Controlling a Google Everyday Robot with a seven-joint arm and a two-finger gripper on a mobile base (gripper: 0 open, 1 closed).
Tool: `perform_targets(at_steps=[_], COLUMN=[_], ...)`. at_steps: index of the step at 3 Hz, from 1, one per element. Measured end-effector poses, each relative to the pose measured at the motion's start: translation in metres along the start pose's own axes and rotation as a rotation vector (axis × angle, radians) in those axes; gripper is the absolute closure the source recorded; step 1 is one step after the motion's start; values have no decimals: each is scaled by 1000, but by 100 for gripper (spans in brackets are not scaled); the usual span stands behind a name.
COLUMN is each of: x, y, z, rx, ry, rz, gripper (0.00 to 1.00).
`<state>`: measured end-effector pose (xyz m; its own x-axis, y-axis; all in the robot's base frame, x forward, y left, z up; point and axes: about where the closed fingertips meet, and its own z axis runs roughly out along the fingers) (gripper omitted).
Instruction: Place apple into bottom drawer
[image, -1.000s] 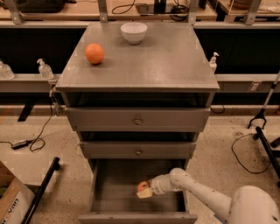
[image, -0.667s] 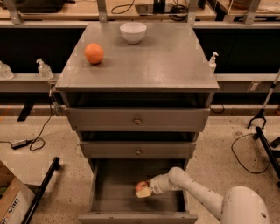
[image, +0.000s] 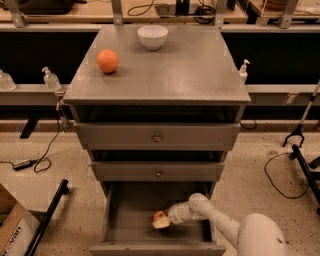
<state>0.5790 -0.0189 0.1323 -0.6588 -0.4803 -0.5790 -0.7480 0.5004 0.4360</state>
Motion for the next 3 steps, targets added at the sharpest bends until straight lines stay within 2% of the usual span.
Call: perform_targets(at_steps=[2,3], x=[7,6], y=[-3,-3], z=[10,9], rx=[-7,-7], ry=[6,6], rz=[25,25], gripper=[11,0])
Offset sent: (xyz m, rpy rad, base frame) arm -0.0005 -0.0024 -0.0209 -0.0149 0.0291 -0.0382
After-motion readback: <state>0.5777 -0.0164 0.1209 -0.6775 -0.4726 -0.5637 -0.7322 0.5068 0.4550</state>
